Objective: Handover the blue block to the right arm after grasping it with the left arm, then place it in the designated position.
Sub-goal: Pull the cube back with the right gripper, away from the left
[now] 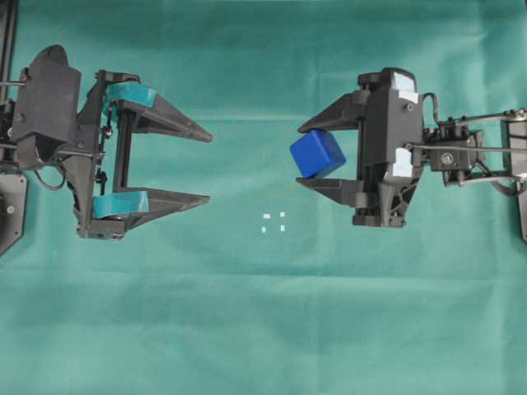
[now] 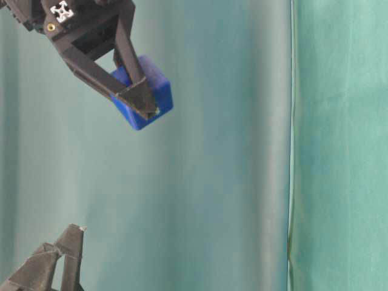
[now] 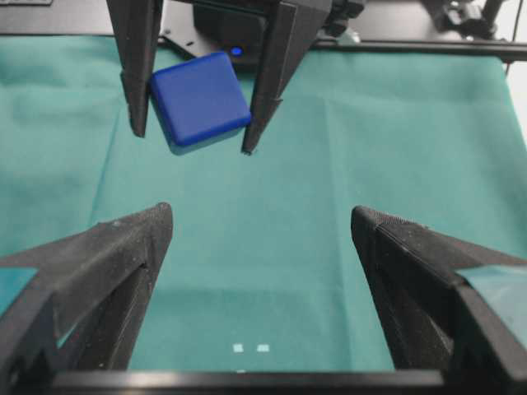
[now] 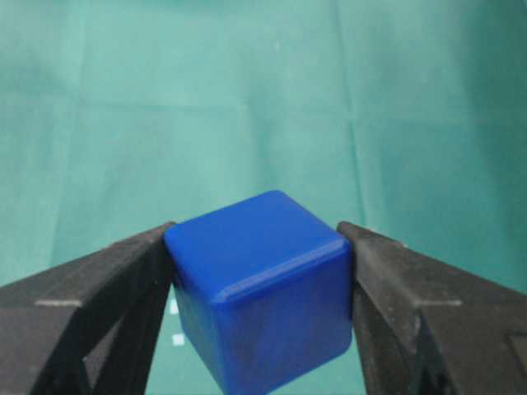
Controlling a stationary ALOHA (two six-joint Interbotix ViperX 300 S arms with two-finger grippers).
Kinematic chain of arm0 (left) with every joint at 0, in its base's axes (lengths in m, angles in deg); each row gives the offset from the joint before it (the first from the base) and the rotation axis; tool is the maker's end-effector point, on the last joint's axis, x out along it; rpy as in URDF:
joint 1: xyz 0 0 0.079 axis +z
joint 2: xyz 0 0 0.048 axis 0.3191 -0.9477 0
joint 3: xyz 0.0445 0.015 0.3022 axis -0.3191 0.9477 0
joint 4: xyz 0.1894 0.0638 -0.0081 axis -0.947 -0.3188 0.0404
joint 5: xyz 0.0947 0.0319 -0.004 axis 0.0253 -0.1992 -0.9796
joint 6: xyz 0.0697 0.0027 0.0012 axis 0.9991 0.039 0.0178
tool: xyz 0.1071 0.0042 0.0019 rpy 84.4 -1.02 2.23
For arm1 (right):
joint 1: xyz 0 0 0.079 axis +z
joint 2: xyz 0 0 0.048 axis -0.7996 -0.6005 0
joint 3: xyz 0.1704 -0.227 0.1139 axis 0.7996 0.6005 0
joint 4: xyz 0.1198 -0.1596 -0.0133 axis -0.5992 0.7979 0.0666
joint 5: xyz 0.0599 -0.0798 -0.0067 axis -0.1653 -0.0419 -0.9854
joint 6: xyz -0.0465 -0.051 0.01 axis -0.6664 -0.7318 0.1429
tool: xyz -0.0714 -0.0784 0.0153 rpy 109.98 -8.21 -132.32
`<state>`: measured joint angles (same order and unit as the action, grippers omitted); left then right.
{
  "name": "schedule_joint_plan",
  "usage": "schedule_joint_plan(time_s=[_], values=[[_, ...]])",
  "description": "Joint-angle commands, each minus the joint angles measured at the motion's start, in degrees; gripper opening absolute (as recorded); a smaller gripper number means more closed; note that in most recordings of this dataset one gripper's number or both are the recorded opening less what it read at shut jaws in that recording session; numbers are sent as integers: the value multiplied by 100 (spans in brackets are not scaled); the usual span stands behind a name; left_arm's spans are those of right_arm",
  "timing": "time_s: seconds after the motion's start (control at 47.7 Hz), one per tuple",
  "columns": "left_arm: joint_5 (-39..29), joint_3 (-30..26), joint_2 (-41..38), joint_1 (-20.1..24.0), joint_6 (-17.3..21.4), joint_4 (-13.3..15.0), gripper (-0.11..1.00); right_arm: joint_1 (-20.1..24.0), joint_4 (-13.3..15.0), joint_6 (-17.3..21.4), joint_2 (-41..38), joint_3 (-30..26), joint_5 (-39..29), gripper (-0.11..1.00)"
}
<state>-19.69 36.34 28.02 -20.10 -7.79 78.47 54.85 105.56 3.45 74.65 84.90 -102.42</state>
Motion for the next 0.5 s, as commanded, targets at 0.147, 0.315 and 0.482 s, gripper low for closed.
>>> schedule_joint_plan(time_s=[0.147,0.315,0.482], values=[[18,-97,26,9,9,0,100,26,-35,9,114,-185,-35,65],[26,-97,26,9,9,0,100,26,-35,18,114,-185,-35,65],[35,-114,0,9,9,0,100,26,-53,35,35,-158,0,65]])
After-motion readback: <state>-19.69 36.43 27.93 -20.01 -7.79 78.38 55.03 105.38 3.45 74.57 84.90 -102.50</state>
